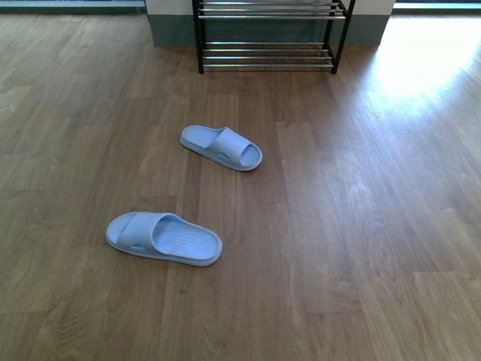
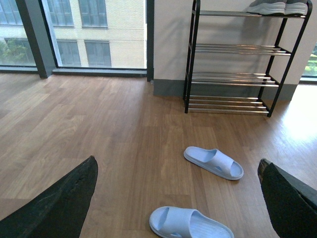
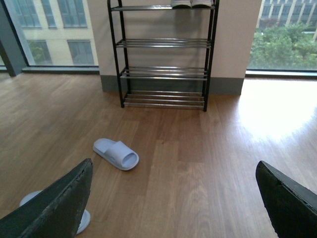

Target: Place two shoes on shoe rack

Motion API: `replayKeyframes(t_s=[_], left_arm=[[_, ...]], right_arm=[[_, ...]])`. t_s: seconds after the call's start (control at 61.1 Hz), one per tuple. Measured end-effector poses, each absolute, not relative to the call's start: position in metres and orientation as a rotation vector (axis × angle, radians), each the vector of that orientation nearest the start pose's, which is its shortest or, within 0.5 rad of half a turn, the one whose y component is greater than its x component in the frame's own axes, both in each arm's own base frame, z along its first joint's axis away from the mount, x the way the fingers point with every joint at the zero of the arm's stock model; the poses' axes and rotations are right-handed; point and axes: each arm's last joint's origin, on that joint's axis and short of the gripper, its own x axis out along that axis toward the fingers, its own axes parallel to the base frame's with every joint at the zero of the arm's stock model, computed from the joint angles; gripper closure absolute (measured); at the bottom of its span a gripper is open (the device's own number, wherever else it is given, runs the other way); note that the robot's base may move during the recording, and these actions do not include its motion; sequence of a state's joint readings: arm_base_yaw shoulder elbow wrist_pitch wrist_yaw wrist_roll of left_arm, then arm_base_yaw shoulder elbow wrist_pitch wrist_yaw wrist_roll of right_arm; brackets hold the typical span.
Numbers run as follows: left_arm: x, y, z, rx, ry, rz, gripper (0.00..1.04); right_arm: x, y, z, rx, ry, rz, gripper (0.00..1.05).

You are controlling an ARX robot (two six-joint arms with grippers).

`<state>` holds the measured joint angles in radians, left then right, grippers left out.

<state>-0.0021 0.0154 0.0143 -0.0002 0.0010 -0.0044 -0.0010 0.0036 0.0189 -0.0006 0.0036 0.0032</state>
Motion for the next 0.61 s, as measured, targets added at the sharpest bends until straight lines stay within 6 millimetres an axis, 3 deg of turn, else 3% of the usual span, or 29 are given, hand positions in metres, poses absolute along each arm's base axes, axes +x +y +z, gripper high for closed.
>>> replayKeyframes(t_s=[0.606], left_arm=[[0.0978, -0.0001, 0.1671, -0.005, 0.002, 0.0, 0.09]], right_arm=[[0.0968, 0.0, 0.1695, 0.003, -0.014, 0.002, 0.09]])
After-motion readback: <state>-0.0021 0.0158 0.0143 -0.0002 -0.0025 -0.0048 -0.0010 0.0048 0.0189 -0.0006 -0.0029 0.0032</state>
